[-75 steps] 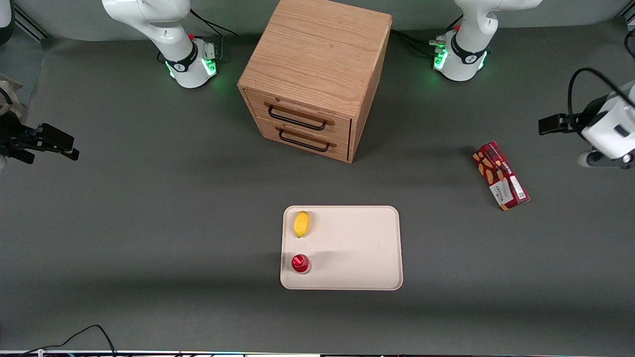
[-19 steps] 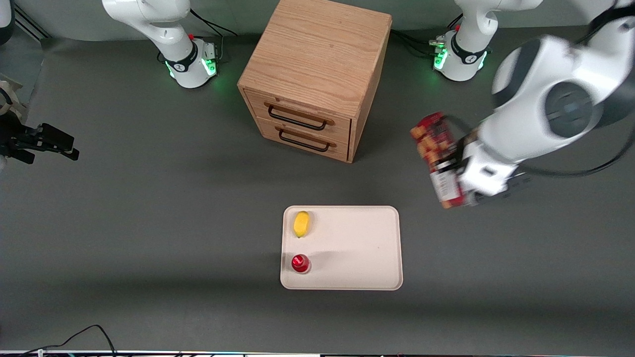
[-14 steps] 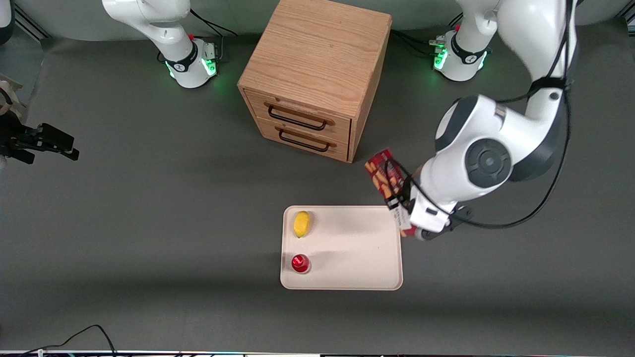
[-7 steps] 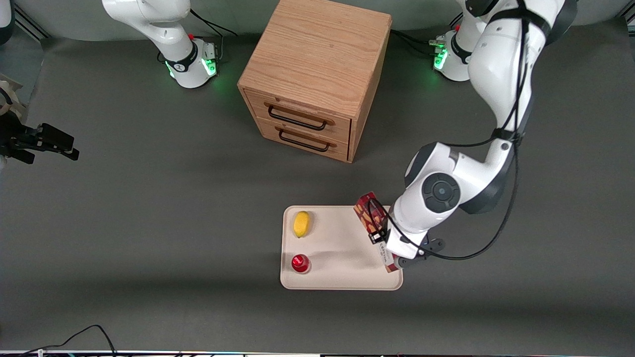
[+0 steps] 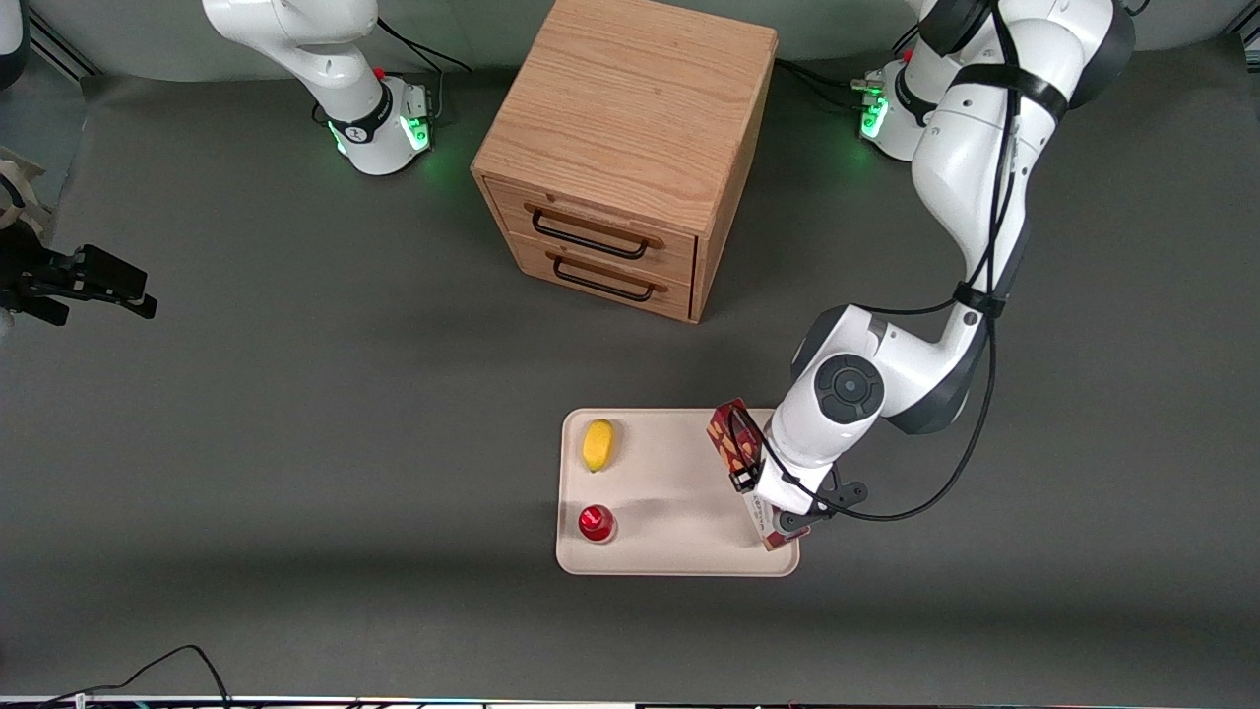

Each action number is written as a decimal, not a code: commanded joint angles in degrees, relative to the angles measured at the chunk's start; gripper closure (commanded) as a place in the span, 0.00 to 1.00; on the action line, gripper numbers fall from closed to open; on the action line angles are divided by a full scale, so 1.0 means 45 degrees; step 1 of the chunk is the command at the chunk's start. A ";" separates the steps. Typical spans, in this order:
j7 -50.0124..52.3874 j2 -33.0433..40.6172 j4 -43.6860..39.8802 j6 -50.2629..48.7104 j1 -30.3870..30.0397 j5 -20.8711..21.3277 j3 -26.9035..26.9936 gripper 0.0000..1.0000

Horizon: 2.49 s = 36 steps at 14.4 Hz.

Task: Place red cookie box on tray

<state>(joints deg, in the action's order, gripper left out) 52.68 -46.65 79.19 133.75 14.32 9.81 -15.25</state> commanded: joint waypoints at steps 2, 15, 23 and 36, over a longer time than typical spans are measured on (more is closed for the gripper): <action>0.0012 -0.0218 0.0312 0.0939 0.0022 0.0203 0.0029 1.00; 0.0071 -0.0337 -0.0154 -0.0030 -0.0017 0.0359 -0.0009 0.00; 0.0032 0.0638 -0.3294 -0.8009 -0.0095 -0.1066 -0.0496 0.00; -1.2231 1.0181 0.4619 -0.9688 -0.1112 -0.1869 0.4928 0.00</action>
<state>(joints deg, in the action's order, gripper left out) 2.17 -12.74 86.11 84.94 8.27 2.15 3.37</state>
